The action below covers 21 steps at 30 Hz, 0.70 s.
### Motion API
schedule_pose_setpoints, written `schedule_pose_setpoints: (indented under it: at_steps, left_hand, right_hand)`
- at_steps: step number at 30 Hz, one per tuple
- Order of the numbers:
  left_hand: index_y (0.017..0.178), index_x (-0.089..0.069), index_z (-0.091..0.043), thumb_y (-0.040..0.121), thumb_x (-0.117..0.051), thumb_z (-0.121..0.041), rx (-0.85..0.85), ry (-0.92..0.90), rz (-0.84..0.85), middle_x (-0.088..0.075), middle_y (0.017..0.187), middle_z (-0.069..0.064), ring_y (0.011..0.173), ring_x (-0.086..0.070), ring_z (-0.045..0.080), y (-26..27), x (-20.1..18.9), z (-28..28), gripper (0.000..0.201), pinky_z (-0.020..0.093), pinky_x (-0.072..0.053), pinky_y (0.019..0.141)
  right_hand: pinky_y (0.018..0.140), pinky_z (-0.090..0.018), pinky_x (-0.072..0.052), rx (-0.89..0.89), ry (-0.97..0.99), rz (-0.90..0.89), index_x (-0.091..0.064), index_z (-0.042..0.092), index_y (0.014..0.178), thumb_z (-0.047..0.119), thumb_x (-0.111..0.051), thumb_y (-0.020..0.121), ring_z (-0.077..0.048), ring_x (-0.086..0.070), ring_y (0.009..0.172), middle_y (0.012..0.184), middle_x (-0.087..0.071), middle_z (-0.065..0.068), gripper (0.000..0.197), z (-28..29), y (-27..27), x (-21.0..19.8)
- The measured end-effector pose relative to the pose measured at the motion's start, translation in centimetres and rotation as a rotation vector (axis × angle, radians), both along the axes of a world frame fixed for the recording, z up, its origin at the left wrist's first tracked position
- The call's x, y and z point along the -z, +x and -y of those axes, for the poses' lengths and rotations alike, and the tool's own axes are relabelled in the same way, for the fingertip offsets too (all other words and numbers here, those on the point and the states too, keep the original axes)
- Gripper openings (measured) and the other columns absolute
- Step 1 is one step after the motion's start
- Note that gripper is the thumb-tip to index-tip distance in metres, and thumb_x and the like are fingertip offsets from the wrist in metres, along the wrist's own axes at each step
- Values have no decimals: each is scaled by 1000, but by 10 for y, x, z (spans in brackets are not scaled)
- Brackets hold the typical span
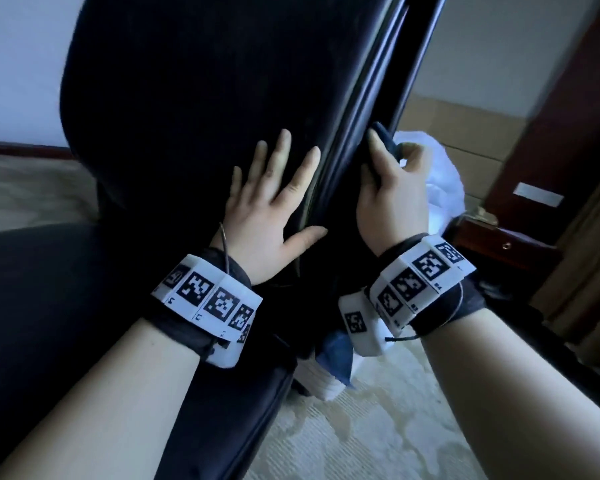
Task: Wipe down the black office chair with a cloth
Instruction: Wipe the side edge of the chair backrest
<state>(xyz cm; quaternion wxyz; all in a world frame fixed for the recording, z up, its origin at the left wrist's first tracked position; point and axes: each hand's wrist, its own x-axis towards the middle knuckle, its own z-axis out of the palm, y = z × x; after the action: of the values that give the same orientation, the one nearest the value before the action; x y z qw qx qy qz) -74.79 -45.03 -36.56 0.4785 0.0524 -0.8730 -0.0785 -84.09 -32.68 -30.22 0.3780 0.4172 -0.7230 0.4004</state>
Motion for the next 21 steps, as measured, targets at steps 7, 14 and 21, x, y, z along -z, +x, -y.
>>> schedule_pose_setpoints:
  at_steps: [7,14,21]
  left_hand:
    - [143,3,-37,81,-32,-60,-139,-52,103,11,157,7,144,1,33,7,3,4,76,54,-9,111]
    - [145,11,-36,84,-36,-54,-150,-30,164,22,155,1,144,13,26,2,-1,6,79,48,-1,113]
    - [145,9,-38,83,-37,-54,-28,31,115,23,154,-2,143,16,24,-2,4,8,79,45,4,111]
  right_hand:
    - [72,-12,-31,-130,72,65,-48,26,133,14,-48,92,-10,-45,92,121,-38,-12,42,2,-14,42]
    - [69,-21,-37,-180,63,77,-49,25,133,14,-48,94,2,-32,77,120,-39,-12,40,-3,-26,67]
    - [66,-22,-39,-132,-108,-4,-56,25,127,17,-46,88,-2,-35,76,115,-43,-13,41,19,-28,68]
